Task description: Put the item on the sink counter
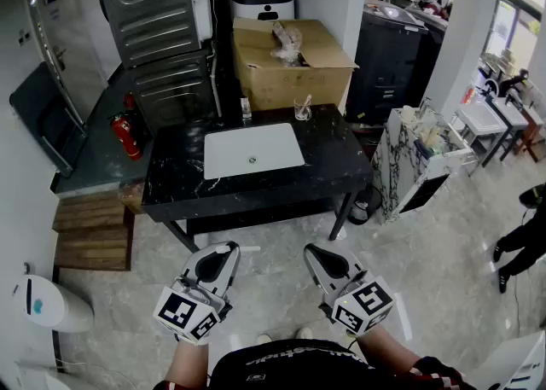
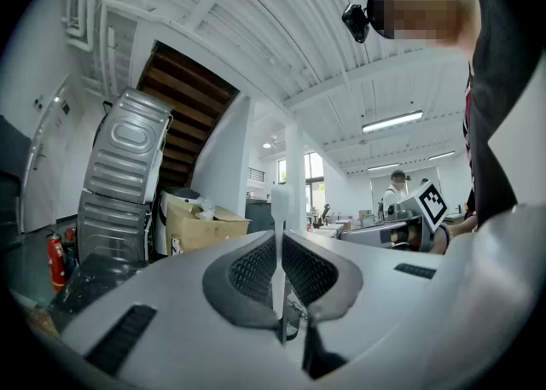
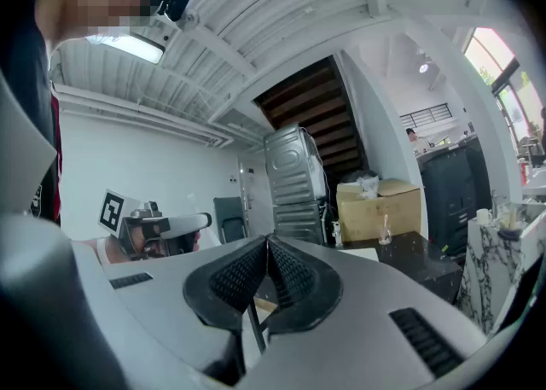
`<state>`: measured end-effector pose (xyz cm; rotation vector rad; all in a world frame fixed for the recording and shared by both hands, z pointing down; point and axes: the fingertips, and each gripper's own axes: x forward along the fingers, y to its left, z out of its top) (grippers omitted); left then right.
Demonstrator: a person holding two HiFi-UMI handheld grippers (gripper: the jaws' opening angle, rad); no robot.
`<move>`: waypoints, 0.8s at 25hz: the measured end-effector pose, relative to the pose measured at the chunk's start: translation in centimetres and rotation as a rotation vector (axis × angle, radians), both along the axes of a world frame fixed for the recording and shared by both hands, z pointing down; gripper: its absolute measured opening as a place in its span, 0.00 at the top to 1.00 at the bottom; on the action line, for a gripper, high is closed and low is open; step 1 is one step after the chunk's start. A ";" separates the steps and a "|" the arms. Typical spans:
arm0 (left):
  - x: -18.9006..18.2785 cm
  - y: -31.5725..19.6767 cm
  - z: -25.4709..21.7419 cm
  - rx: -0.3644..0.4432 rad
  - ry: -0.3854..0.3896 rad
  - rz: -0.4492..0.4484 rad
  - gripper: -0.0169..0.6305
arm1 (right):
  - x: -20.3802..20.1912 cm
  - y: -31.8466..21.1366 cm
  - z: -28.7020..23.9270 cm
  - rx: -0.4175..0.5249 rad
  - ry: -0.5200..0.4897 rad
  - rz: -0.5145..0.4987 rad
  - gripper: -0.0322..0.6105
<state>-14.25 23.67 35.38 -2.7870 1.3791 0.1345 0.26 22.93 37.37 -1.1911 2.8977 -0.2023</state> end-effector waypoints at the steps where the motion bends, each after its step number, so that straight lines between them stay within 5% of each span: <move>1: 0.0 -0.1 -0.1 0.000 0.001 -0.001 0.93 | 0.0 -0.1 0.0 0.000 0.002 -0.001 0.89; 20: 1.8 0.1 -0.5 0.010 -0.010 0.009 0.93 | 2.1 -0.2 -0.8 0.010 -0.063 0.017 0.89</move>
